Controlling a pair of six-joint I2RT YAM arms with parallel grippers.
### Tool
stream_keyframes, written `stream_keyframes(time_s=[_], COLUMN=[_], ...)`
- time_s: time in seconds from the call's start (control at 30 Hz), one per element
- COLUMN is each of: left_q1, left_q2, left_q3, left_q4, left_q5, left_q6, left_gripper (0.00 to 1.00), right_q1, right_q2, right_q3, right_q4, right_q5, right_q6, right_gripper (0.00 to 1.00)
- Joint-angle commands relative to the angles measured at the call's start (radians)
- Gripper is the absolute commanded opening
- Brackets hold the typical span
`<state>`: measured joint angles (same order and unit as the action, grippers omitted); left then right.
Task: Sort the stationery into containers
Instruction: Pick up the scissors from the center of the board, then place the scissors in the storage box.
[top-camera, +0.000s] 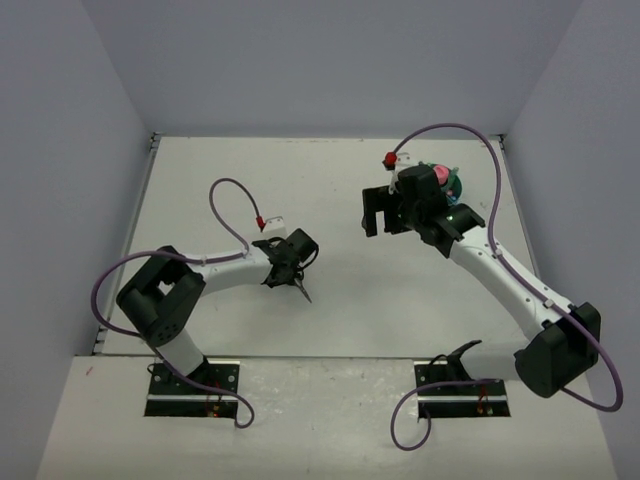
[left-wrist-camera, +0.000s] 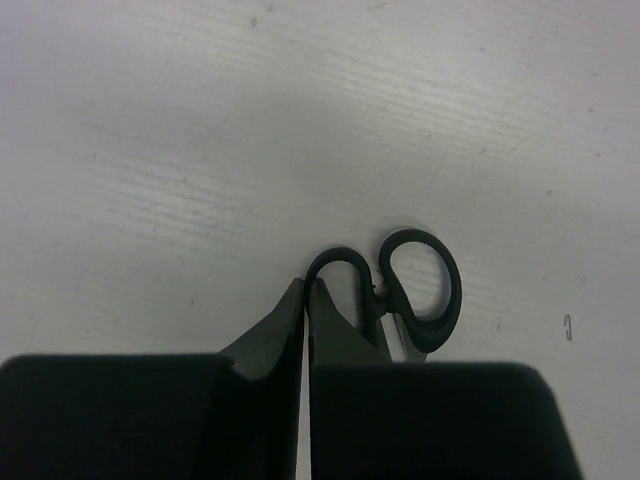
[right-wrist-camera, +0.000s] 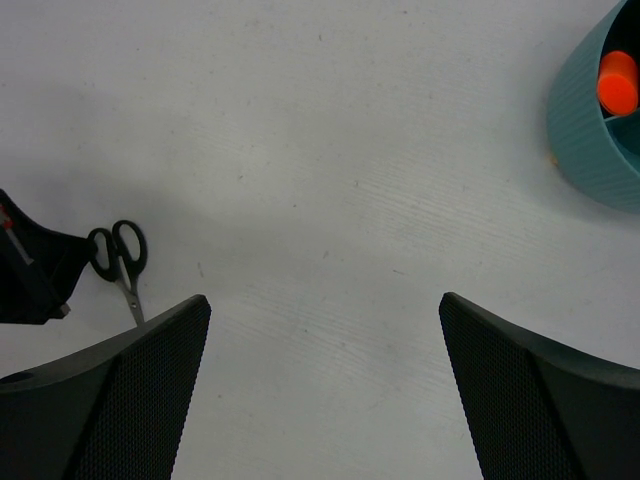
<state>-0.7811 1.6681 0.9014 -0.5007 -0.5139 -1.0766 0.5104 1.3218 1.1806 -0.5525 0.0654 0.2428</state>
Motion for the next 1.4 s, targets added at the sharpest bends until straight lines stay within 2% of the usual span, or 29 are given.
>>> stream_keyframes(time_s=[0.0,0.17,0.3,0.43,0.57,0.67,0.77,0.8,0.9,0.97,1.03,1.07,1.1,1.13,1.17,1.27,1.3,1.37], left_q1=[0.004,-0.028,-0.122,-0.221,-0.271,-0.300,-0.307,-0.308,-0.311,-0.312,-0.312,-0.311,-0.311,-0.311,-0.311,-0.311,-0.311,-0.311], left_q2=[-0.064,-0.283,-0.420,-0.490,-0.495,-0.491,-0.489,-0.490,-0.496,-0.507,-0.506,-0.503,-0.496,-0.489,-0.489,-0.518,-0.539,-0.602], left_q3=[-0.082,-0.183,-0.253,-0.268,-0.259,-0.234,-0.219,-0.216,-0.212,-0.210,-0.176,-0.150,-0.105,-0.050,0.004,0.125,0.139,0.124], left_q4=[0.148,0.387,0.605,0.717,0.769,0.768,0.760,0.756,0.757,0.754,0.667,0.605,0.510,0.385,0.262,-0.011,-0.055,-0.069], left_q5=[0.101,0.184,0.175,0.121,0.110,0.086,0.077,0.080,0.108,0.122,0.086,0.054,-0.006,-0.081,-0.149,-0.262,-0.247,-0.173], left_q6=[0.150,0.376,0.523,0.608,0.651,0.668,0.678,0.680,0.697,0.711,0.705,0.693,0.662,0.612,0.551,0.347,0.331,0.341], left_gripper=[0.00,0.00,0.00,0.00,0.00,0.00,0.00,0.00,0.00,0.00,0.33,0.54,0.81,0.95,1.00,1.00,1.00,1.00], right_q1=[-0.001,-0.001,0.002,0.064,0.143,0.159,0.169,0.170,0.172,0.172,0.171,0.169,0.163,0.149,0.123,0.002,-0.026,-0.085], right_q2=[-0.098,-0.148,-0.164,-0.184,-0.167,-0.159,-0.156,-0.157,-0.153,-0.154,-0.158,-0.159,-0.159,-0.160,-0.166,-0.214,-0.229,-0.269], right_q3=[-0.027,-0.111,-0.241,-0.385,-0.383,-0.373,-0.368,-0.368,-0.374,-0.375,-0.373,-0.371,-0.365,-0.356,-0.348,-0.333,-0.331,-0.329], right_q4=[0.089,0.173,0.276,0.438,0.459,0.445,0.433,0.434,0.438,0.431,0.412,0.400,0.382,0.358,0.337,0.310,0.310,0.324], right_q5=[-0.171,-0.329,-0.451,-0.514,-0.511,-0.504,-0.503,-0.504,-0.503,-0.477,-0.414,-0.371,-0.306,-0.233,-0.161,0.027,0.164,0.345], right_q6=[-0.004,0.069,0.212,0.377,0.401,0.399,0.386,0.385,0.371,0.349,0.333,0.323,0.313,0.306,0.306,0.330,0.342,0.401], right_gripper=[0.99,0.98,0.92,0.84,0.76,0.58,0.33,0.29,0.00,0.00,0.00,0.00,0.00,0.00,0.00,0.00,0.00,0.00])
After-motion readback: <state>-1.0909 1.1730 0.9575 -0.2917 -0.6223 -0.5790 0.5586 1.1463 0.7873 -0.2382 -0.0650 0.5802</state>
